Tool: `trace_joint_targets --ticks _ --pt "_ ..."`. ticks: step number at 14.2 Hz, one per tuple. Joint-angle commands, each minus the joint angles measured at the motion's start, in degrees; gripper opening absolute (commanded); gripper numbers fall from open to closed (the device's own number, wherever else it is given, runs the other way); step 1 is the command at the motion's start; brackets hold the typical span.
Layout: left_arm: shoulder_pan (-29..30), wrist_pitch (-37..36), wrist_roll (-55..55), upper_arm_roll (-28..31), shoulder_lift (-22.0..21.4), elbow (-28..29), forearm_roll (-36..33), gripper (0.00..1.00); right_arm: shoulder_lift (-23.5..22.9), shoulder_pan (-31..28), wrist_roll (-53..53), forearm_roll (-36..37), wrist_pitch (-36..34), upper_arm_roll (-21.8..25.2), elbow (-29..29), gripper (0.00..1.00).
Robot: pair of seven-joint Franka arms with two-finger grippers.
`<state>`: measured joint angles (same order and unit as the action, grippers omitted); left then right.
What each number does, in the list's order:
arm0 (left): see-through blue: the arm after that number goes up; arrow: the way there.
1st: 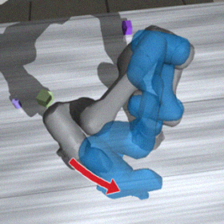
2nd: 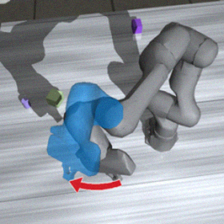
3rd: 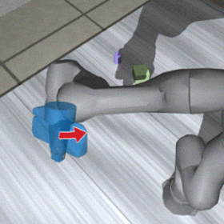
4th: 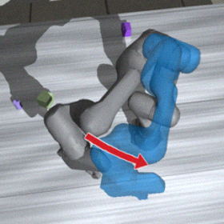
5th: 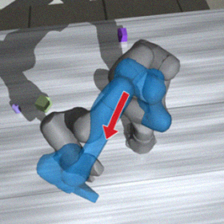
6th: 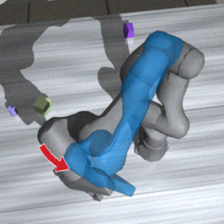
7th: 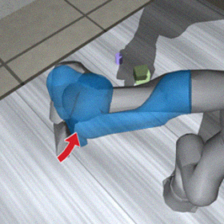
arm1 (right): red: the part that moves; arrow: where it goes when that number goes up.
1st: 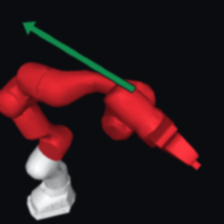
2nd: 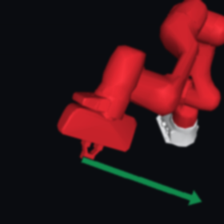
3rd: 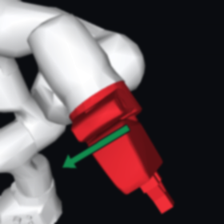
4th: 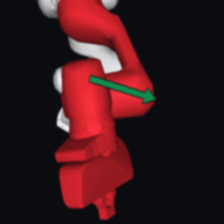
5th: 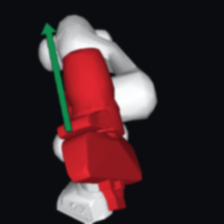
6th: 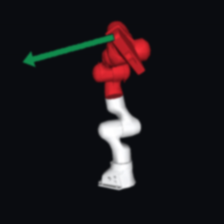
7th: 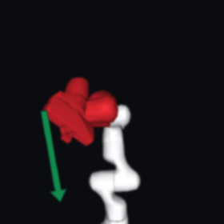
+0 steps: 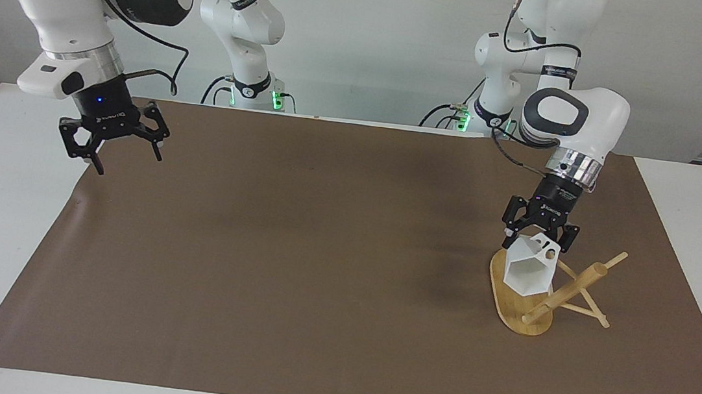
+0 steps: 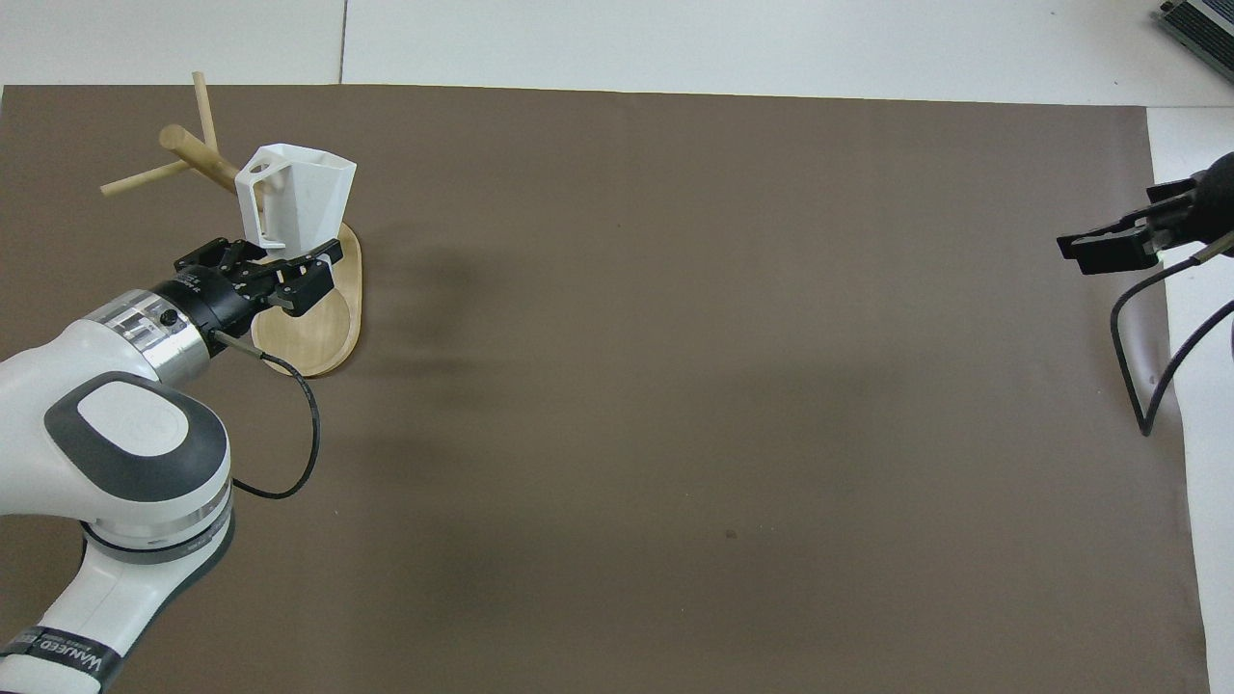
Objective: Hang cup on rack
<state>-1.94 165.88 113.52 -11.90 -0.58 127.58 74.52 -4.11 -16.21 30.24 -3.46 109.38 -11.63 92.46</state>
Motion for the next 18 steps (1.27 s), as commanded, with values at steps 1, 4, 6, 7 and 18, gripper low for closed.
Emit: trace_joint_targets --ticks 1,4,6,7,18 --pt "-0.4 2.2 2.7 0.0 1.8 -1.9 -0.2 0.00 0.9 -0.8 -6.4 0.9 0.5 0.6 1.3 1.00" --pt "-0.3 2.8 4.7 0.0 2.3 -2.0 -0.2 0.00 1.0 -0.8 -12.3 1.0 -1.2 1.7 1.2 1.00" --pt "-0.2 3.6 6.1 0.0 2.7 -2.3 -0.2 0.00 1.0 -0.8 -18.8 1.0 -3.1 2.2 1.1 1.00" --pt "-0.1 3.6 6.4 0.0 2.7 -2.3 -0.2 0.00 1.0 -0.8 -21.1 1.0 -3.4 2.5 1.0 1.00" --pt "-1.0 7.8 9.7 0.0 3.6 -2.9 0.8 1.00 1.2 -0.8 -31.8 1.0 -5.3 2.8 0.4 1.00"
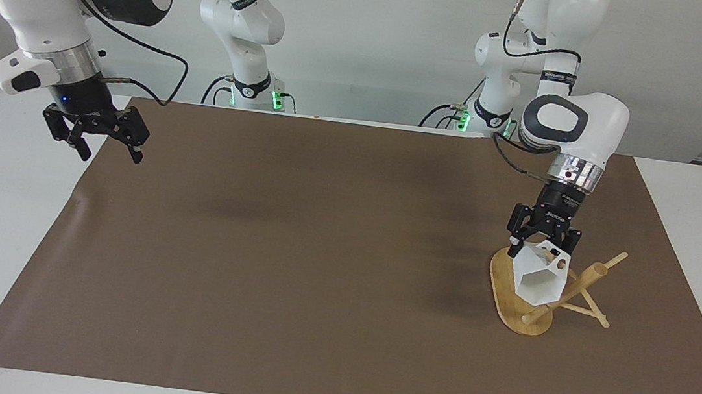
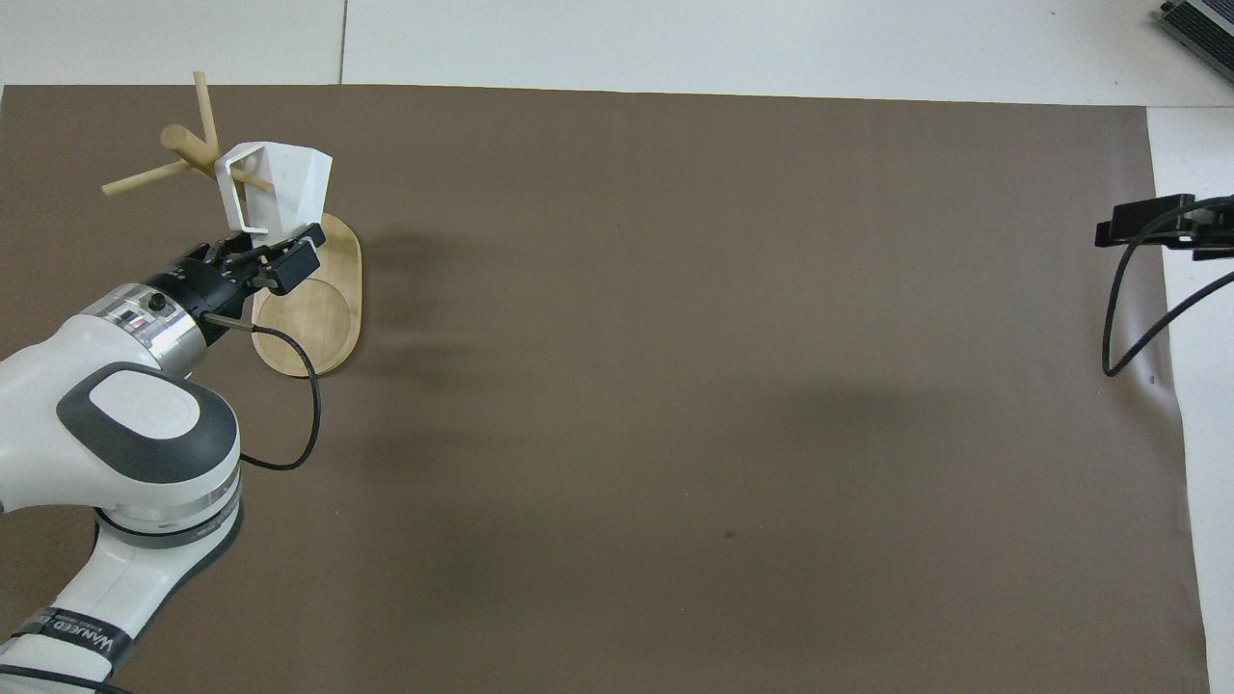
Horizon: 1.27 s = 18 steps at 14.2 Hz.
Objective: Hang cup on rack
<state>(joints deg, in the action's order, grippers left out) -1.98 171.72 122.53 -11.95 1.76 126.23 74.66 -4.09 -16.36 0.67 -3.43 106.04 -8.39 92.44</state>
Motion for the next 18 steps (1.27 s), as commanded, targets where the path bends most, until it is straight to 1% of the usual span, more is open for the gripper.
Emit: trace_joint_targets --ticks 1,4,6,10,12,18 --pt "-0.9 2.0 0.8 0.1 1.3 -2.0 0.7 1.00 1.3 -0.6 -2.3 1.0 -2.8 -0.4 0.5 1.00" --pt "-0.8 1.8 0.9 0.3 -0.1 -1.7 0.6 1.00 1.5 -0.6 -2.1 1.1 -5.5 -0.4 0.5 1.00" --pt "-0.2 1.8 0.9 0.3 -1.6 -1.2 0.5 1.00 1.5 -0.6 -1.6 1.4 -6.1 -0.4 0.5 1.00" --pt "0.1 1.7 0.8 0.5 -5.4 2.0 0.4 1.00 2.1 -0.6 -1.3 1.7 -8.0 -0.7 0.7 1.00" --pt "0.1 1.3 0.7 0.5 -6.9 2.8 0.4 1.00 2.7 -0.6 -1.5 1.7 -10.8 -0.6 1.2 1.00" --pt "0.1 0.7 -0.8 0.5 -9.7 7.0 0.0 1.00 2.9 -0.5 -1.4 1.6 -13.1 -0.7 1.3 1.00"
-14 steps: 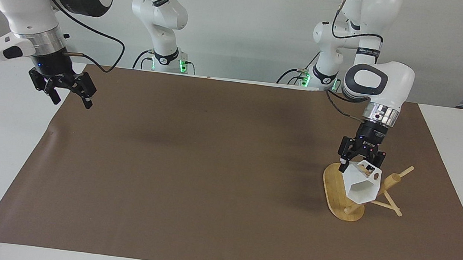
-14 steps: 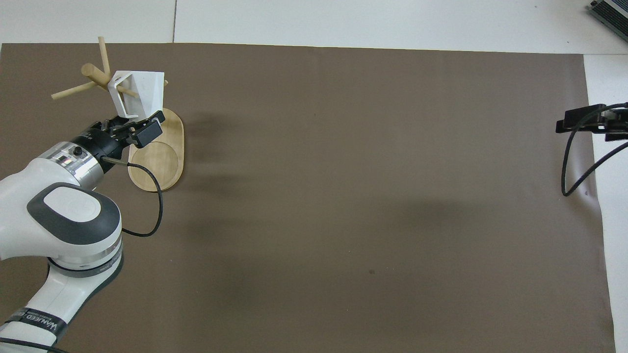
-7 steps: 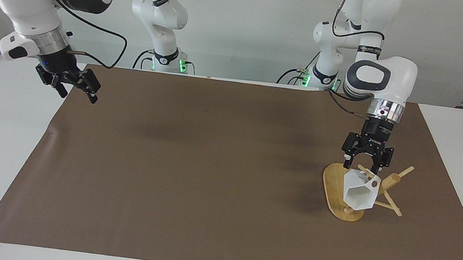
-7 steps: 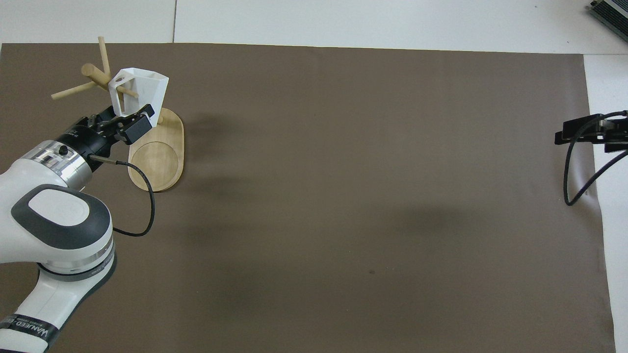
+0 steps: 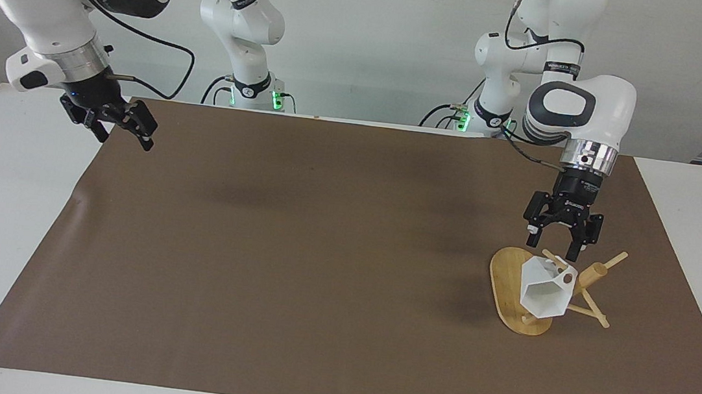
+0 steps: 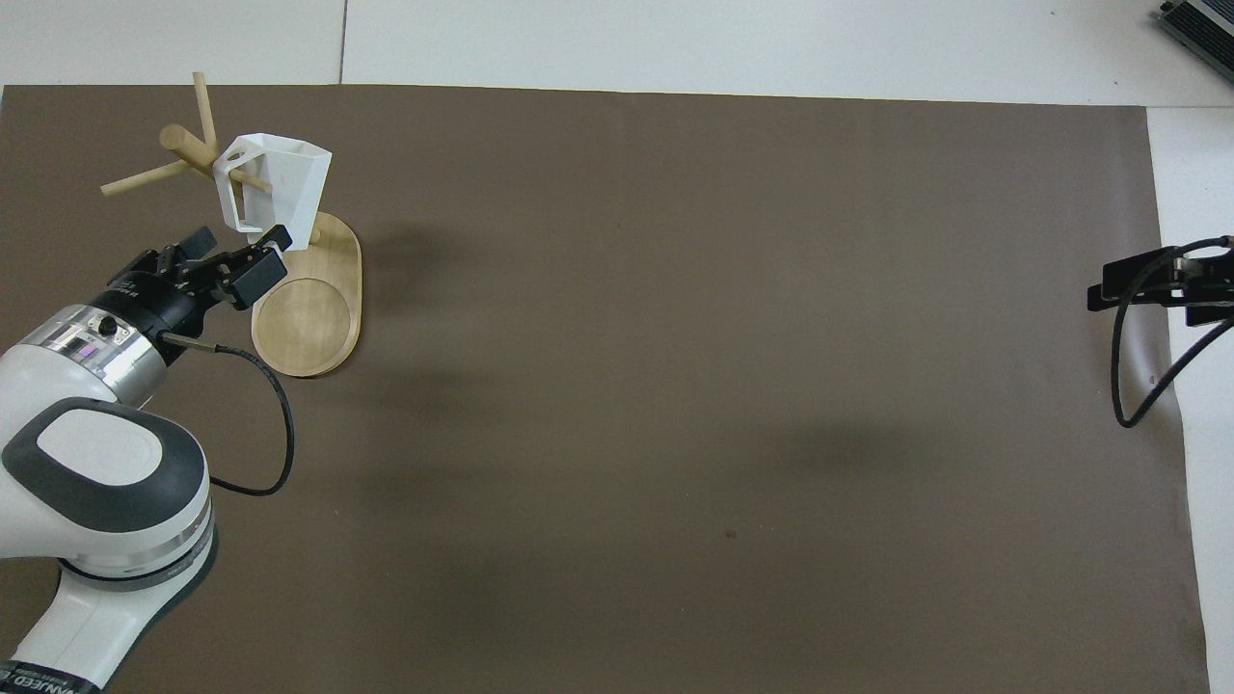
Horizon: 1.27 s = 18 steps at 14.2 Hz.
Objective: Hang cup on rack
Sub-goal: 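Open the left gripper and withdraw it from the cup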
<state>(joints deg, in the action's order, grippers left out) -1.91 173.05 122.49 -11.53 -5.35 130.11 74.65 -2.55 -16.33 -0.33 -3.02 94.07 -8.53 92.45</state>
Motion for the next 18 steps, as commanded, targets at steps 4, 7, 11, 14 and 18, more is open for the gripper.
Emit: trace_joint_targets --ticks 4,7,11,14,18 --pt "0.0 -2.8 -6.3 0.2 -2.9 3.2 -0.1 1.00 2.3 0.2 -0.3 2.0 -5.0 -0.7 1.2 1.00" --pt "0.1 -4.8 -13.0 0.2 -3.3 3.4 -0.2 1.00 3.2 0.5 0.1 2.4 -7.0 -1.2 1.1 1.00" --pt "6.9 -18.6 -22.0 0.2 -5.3 3.7 -5.6 1.00 3.5 0.5 5.4 2.3 -9.8 -2.7 1.0 1.00" --pt "10.4 -27.8 -21.9 0.3 -7.0 3.4 -16.4 1.00 3.4 0.3 4.9 2.2 -8.9 -2.5 0.8 1.00" --pt "15.7 -42.1 -21.9 0.3 -9.1 0.6 -32.0 1.00 3.3 -0.5 4.7 2.3 -7.3 -1.9 0.8 1.00"
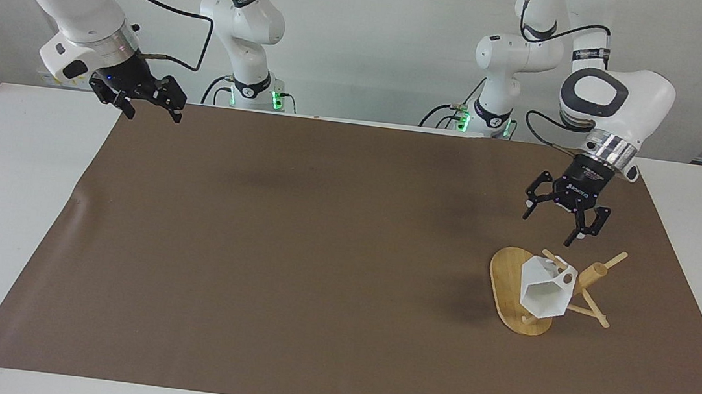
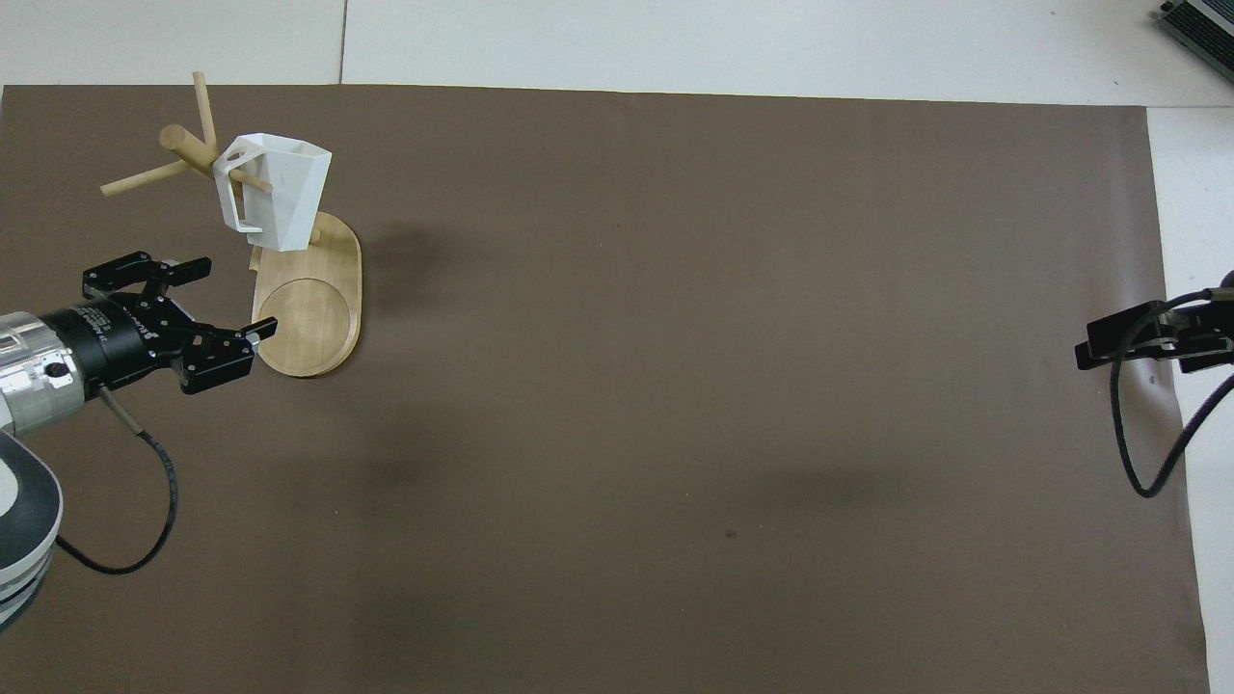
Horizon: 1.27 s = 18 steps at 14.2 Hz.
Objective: Hang cup on rack
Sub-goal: 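Open the left gripper and withdraw it from the cup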
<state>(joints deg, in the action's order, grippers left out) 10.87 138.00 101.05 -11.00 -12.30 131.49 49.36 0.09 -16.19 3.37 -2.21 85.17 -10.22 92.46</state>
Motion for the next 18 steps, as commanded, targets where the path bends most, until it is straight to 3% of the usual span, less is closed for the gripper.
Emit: trace_joint_targets --ticks 1,7,10,12,18 --pt "3.7 -10.3 -0.4 -0.3 -2.2 -2.5 -10.4 1.00 0.7 -0.7 1.0 1.6 2.4 -0.2 0.8 1.00" --pt "5.2 -21.5 -3.5 -0.3 -1.4 -11.9 -26.5 1.00 0.4 -0.8 1.1 3.5 6.4 -0.2 0.8 1.00" --pt "5.2 -23.8 -16.5 -0.3 -1.1 -14.1 -29.0 1.00 0.3 2.3 1.0 5.4 8.3 2.3 0.8 1.00" --pt "5.3 -23.8 -27.5 -0.3 -1.1 -14.1 -29.6 1.00 0.2 7.5 1.0 5.5 10.4 8.6 0.8 1.00" --pt "7.5 -24.0 -50.6 -0.2 -1.1 -14.1 -35.3 1.00 0.1 8.1 -0.9 5.1 11.5 9.4 0.7 1.00"
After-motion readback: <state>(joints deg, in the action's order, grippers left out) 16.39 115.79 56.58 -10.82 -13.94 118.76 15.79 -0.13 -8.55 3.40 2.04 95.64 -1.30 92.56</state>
